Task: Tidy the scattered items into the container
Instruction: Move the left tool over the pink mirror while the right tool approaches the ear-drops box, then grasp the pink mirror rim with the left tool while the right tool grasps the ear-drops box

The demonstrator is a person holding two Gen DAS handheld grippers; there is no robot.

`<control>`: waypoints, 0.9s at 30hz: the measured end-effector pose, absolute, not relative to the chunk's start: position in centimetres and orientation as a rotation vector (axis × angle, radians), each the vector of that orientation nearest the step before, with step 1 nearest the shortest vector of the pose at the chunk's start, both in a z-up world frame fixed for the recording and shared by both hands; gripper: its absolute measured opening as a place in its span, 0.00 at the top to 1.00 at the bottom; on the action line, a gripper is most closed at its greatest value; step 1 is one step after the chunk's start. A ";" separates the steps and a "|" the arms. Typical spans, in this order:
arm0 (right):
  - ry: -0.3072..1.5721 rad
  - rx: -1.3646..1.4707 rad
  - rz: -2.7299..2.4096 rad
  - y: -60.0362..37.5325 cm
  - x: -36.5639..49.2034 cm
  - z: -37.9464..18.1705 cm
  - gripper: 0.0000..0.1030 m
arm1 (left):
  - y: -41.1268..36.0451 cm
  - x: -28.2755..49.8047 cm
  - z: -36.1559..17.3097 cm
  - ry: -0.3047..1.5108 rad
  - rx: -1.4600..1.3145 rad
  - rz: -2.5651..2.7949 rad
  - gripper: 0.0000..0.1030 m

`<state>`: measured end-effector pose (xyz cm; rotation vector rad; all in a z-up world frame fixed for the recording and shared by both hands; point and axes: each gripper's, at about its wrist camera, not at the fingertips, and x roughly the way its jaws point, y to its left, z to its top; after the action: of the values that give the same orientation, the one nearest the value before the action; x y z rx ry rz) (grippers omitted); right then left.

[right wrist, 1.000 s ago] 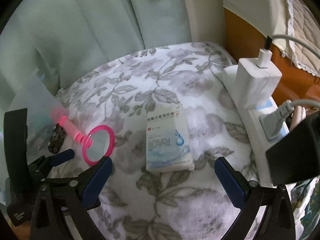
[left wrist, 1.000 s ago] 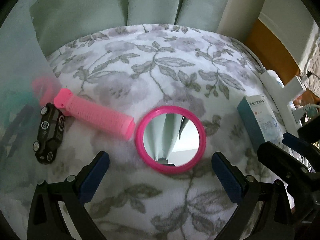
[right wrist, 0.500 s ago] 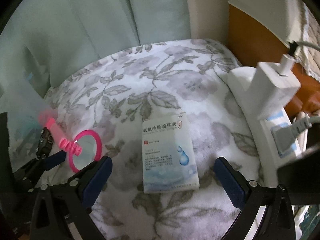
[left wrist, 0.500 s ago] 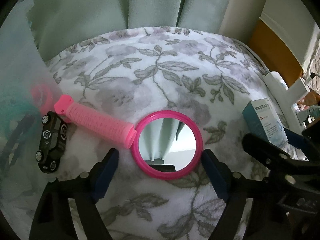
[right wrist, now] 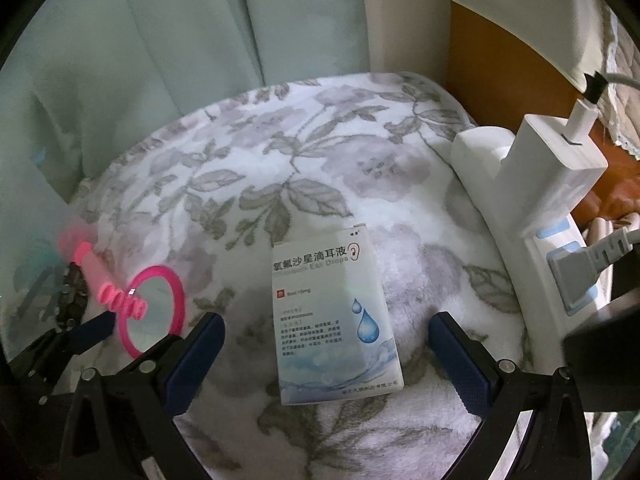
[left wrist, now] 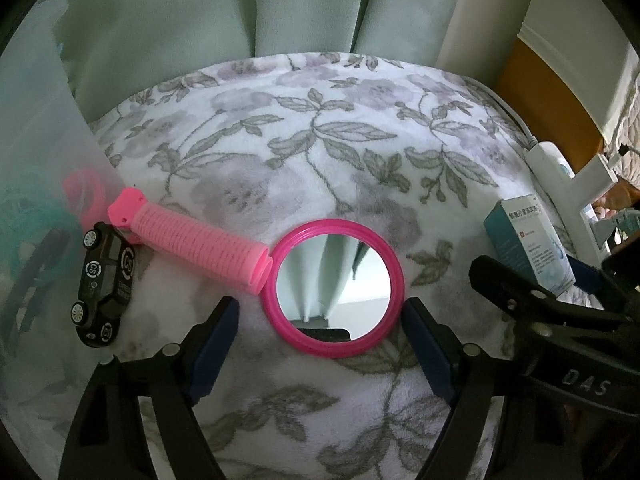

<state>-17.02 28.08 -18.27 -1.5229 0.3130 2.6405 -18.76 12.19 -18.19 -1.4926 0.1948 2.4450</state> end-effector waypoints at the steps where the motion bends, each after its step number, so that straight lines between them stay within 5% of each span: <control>1: 0.296 -1.530 2.633 28.0 -17.1 -18.3 0.00 | 12.2 -18.7 -18.2 0.200 -1.491 2.445 0.19; 12: 0.289 -1.500 2.665 28.1 -16.9 -18.2 0.01 | 12.2 -18.8 -18.3 0.222 -1.473 2.439 0.19; 20: 0.205 -1.503 2.695 27.8 -17.1 -17.7 0.16 | 12.3 -19.0 -18.3 0.237 -1.467 2.429 0.19; 27: 0.049 -1.496 2.716 27.6 -17.4 -17.7 0.42 | 12.0 -19.6 -18.0 0.221 -1.467 2.421 0.24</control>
<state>-17.41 27.57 -17.71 -1.4956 0.0490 2.7161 -19.58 12.05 -18.04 -1.4671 0.2208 2.4207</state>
